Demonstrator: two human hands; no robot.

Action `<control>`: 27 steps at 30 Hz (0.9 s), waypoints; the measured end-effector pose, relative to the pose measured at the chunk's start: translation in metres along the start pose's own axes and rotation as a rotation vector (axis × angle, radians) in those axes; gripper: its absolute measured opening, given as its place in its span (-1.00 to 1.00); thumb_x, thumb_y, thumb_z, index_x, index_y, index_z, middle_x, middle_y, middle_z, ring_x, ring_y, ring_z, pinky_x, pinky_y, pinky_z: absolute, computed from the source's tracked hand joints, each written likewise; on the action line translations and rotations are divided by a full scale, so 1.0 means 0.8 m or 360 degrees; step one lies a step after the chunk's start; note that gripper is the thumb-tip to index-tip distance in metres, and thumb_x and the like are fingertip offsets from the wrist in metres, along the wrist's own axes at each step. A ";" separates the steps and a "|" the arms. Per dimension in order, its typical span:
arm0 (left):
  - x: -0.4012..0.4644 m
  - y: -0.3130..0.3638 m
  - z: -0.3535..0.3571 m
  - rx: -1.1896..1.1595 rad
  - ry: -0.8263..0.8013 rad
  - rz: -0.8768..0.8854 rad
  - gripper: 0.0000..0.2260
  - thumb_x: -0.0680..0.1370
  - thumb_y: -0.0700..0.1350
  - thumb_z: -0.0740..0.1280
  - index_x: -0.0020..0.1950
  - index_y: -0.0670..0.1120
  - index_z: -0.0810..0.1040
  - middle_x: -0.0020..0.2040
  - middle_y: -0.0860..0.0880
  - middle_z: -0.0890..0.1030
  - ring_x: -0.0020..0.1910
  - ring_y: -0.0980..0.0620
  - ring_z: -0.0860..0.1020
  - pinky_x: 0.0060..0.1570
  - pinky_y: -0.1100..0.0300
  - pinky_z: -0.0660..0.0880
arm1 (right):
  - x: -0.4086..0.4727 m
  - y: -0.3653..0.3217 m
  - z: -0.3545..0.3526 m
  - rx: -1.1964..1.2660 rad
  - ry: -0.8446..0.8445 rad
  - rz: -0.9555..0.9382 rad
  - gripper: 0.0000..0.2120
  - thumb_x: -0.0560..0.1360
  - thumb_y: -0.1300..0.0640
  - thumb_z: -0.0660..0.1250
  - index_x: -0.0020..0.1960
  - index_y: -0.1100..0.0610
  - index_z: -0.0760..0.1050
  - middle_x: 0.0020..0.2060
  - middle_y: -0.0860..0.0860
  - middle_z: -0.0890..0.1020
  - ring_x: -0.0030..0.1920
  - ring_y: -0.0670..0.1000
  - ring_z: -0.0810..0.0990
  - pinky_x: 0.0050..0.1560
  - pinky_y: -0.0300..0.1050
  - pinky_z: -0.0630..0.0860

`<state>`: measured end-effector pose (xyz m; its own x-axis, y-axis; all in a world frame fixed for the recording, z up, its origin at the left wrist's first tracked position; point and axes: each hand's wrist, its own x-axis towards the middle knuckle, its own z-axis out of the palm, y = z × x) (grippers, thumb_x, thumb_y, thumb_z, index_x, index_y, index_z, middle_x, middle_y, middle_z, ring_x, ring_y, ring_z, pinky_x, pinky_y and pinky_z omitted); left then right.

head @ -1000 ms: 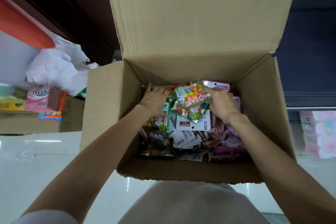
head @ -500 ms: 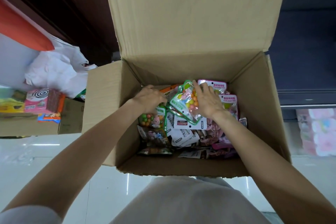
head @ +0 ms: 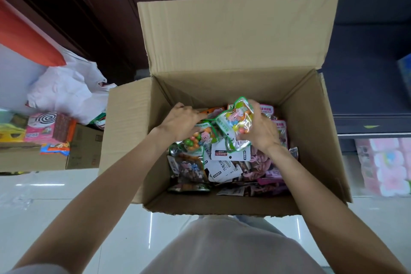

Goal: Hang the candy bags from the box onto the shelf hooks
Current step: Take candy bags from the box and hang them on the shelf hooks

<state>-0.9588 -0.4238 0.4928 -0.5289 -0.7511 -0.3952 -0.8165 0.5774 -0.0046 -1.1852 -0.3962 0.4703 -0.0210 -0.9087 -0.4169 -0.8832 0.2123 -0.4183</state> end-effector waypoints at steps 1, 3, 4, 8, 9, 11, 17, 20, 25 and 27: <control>-0.005 -0.001 -0.003 -0.0140 0.0077 -0.0052 -0.59 0.63 0.07 0.18 0.46 0.00 0.30 0.33 -0.02 0.50 0.28 -0.07 0.43 0.23 0.07 0.29 | -0.006 0.002 -0.010 0.0033 0.0082 0.0025 -0.06 0.31 0.06 0.58 0.50 -0.01 0.07 -0.02 0.12 0.62 -0.07 0.19 0.61 -0.26 -0.06 0.35; -0.019 -0.003 -0.009 -0.0547 0.0351 -0.0216 -0.60 0.61 0.04 0.23 0.40 -0.10 0.38 0.27 -0.09 0.52 0.25 -0.14 0.45 0.15 0.03 0.37 | -0.027 0.004 -0.039 0.0083 0.0268 0.0046 -0.11 0.33 0.03 0.56 0.49 -0.05 0.11 0.08 0.10 0.61 0.04 0.21 0.60 -0.12 0.00 0.39; -0.025 -0.004 -0.012 -0.0777 0.0533 -0.0298 -0.62 0.60 0.03 0.26 0.34 -0.15 0.42 0.20 -0.13 0.55 0.18 -0.17 0.49 0.08 0.00 0.40 | -0.040 0.004 -0.055 0.0197 0.0362 0.0038 -0.12 0.31 0.03 0.57 0.48 -0.08 0.13 0.08 0.06 0.62 0.05 0.19 0.59 -0.05 0.00 0.42; -0.038 0.002 -0.024 -0.1660 0.0950 -0.0606 -0.77 0.61 -0.01 0.28 0.18 -0.10 0.49 0.03 0.00 0.61 0.03 -0.01 0.57 0.05 -0.01 0.50 | -0.096 -0.009 -0.123 0.1445 0.0565 -0.0228 -0.03 0.13 0.09 0.66 0.41 -0.10 0.24 0.05 -0.25 0.61 0.07 -0.09 0.63 0.10 -0.09 0.56; -0.038 0.011 -0.032 -0.1851 0.0991 -0.0657 -0.80 0.61 -0.01 0.27 0.19 -0.06 0.49 0.02 0.06 0.62 0.05 0.07 0.58 0.09 0.04 0.50 | -0.105 -0.013 -0.135 0.1658 0.0538 -0.0308 -0.04 0.11 0.08 0.65 0.40 -0.09 0.25 0.09 -0.26 0.60 0.10 -0.12 0.62 0.06 -0.16 0.57; -0.037 0.031 -0.051 -0.2101 0.1021 -0.0678 -0.80 0.62 -0.01 0.25 0.21 -0.02 0.51 0.00 0.18 0.60 0.04 0.19 0.56 0.07 0.20 0.46 | -0.116 -0.020 -0.150 0.1868 0.0452 -0.0387 -0.02 0.06 -0.03 0.67 0.37 -0.13 0.27 0.19 -0.15 0.58 0.16 -0.08 0.61 0.04 -0.22 0.57; -0.053 0.084 -0.103 -0.2521 0.1222 -0.0509 -0.82 0.62 -0.05 0.24 0.22 0.01 0.47 0.01 0.23 0.59 0.01 0.34 0.52 0.08 0.34 0.40 | -0.126 -0.034 -0.141 0.1849 0.0544 -0.0266 -0.01 0.13 0.10 0.60 0.47 -0.04 0.21 0.22 -0.10 0.55 0.15 -0.10 0.60 0.18 -0.11 0.56; -0.069 0.100 -0.116 -0.2437 0.1317 -0.0394 -0.64 0.63 -0.06 0.23 0.42 0.08 0.27 0.13 0.56 0.40 0.01 0.60 0.40 0.02 0.56 0.31 | -0.135 -0.033 -0.135 0.1815 0.0635 -0.0192 -0.02 0.12 0.04 0.62 0.45 -0.03 0.23 0.17 -0.13 0.56 0.16 -0.12 0.59 0.22 -0.08 0.52; -0.081 0.118 -0.135 -0.2304 0.1276 -0.0201 -0.32 0.47 0.02 0.40 0.52 0.12 0.14 0.12 0.69 0.26 0.10 0.61 0.35 0.02 0.56 0.34 | -0.152 -0.035 -0.130 0.1773 0.0715 -0.0195 -0.11 0.22 0.12 0.59 0.44 -0.06 0.22 0.17 -0.15 0.56 0.13 -0.19 0.59 0.18 -0.13 0.55; -0.081 0.126 -0.137 -0.2276 0.1233 -0.0143 -0.21 0.38 -0.04 0.51 0.50 0.11 0.15 0.05 0.73 0.28 0.14 0.63 0.32 0.02 0.60 0.31 | -0.158 -0.032 -0.130 0.1755 0.0737 -0.0215 -0.11 0.22 0.11 0.59 0.43 -0.08 0.21 0.20 -0.09 0.57 0.15 -0.12 0.60 0.21 -0.05 0.54</control>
<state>-1.0320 -0.3523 0.6189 -0.0932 -0.9914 0.0922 -0.1525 0.1057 0.9826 -1.2089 -0.3237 0.6178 -0.3252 -0.9421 -0.0818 -0.0203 0.0935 -0.9954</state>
